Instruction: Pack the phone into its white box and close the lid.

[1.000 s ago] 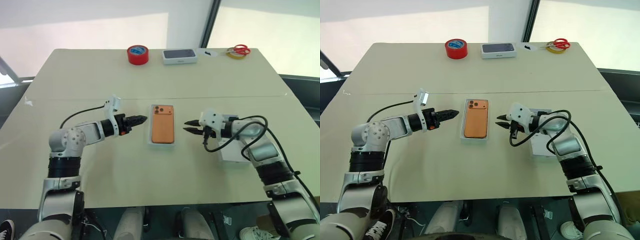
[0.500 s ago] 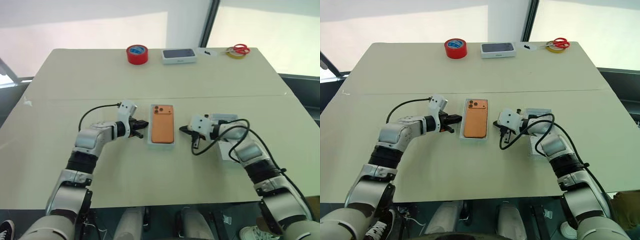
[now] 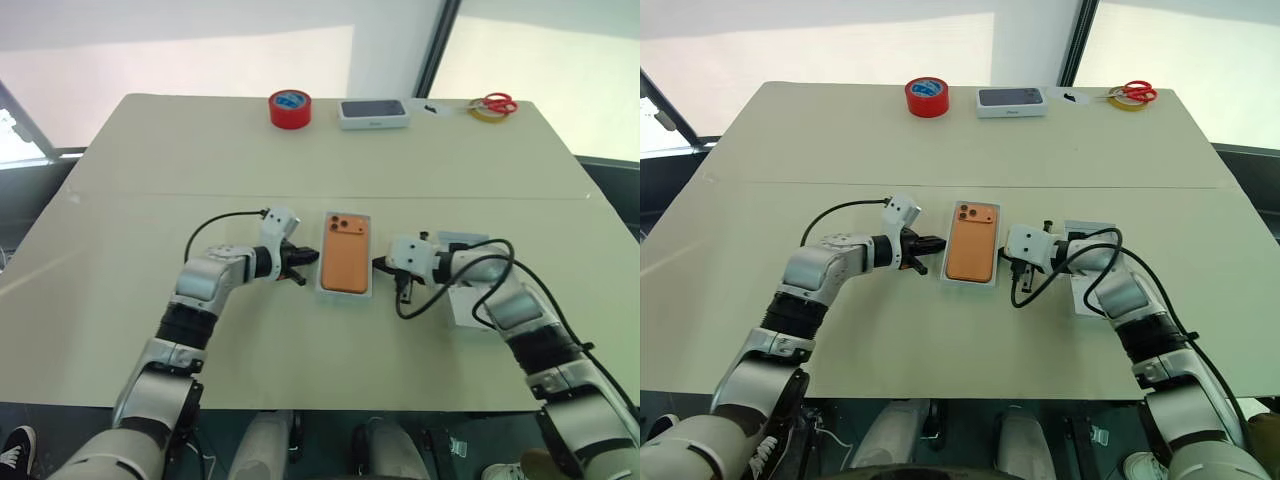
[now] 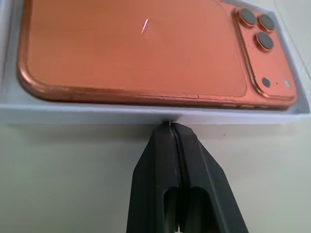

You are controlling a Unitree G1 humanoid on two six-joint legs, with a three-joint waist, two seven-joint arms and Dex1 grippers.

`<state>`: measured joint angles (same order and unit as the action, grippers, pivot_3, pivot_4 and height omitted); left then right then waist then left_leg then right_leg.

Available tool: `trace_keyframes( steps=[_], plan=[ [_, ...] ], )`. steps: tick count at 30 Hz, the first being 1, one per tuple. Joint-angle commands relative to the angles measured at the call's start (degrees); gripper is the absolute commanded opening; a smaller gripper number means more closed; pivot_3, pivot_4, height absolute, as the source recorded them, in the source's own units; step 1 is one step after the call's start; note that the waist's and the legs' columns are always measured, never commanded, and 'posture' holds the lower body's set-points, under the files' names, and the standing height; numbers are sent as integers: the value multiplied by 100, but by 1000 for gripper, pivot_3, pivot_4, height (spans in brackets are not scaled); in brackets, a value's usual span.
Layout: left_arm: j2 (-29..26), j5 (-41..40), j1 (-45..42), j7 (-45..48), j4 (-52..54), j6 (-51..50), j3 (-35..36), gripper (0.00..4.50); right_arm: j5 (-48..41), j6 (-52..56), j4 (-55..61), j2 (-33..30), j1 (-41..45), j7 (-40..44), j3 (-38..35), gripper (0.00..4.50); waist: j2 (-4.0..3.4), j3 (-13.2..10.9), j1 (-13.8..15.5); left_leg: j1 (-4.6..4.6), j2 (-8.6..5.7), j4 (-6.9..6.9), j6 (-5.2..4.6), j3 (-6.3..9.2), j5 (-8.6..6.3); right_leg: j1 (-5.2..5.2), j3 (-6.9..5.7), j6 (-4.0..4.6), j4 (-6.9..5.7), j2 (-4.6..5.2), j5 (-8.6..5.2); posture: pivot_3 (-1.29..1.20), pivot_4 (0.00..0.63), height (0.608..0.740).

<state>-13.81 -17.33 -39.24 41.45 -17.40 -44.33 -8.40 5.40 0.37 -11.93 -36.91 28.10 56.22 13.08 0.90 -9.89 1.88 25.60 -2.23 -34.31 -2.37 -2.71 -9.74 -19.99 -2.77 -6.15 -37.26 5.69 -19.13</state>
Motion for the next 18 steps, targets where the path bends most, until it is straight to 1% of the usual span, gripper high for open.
trace_keyframes(
  steps=[1,5,7,11,15,18],
  plan=[
    [408,74,-64,232,-120,65,-501,34,-157,31,446,-160,-178,69,-167,0,0,0,42,0,0,-1,1,0,0,1,0,0,0,0,0,0,150,735],
    [679,173,-202,274,-361,125,-515,34,-102,26,452,-333,-307,-17,-312,0,-1,0,58,0,0,-9,2,2,1,7,-6,0,1,2,0,0,150,735],
    [749,247,-206,327,-390,163,-582,34,-112,47,440,-371,-325,-22,-363,0,-1,1,51,-1,0,-16,-25,2,-16,13,-6,0,3,3,0,0,150,735],
    [779,334,-255,417,-481,241,-579,34,-88,1,396,-468,-372,-70,-436,0,-1,1,47,0,0,-32,-31,2,-21,21,-10,0,3,3,0,0,150,735],
    [710,291,-205,740,-248,96,-647,34,-110,-34,381,-590,-491,-100,-542,0,-2,0,41,0,0,-48,-44,4,-30,32,-13,0,8,5,0,0,150,735],
    [702,463,-184,629,-358,233,-637,34,-67,-112,370,-649,-544,-133,-575,0,-2,0,41,0,0,-57,-52,5,-36,40,-15,0,14,8,0,0,150,735]
  ],
)
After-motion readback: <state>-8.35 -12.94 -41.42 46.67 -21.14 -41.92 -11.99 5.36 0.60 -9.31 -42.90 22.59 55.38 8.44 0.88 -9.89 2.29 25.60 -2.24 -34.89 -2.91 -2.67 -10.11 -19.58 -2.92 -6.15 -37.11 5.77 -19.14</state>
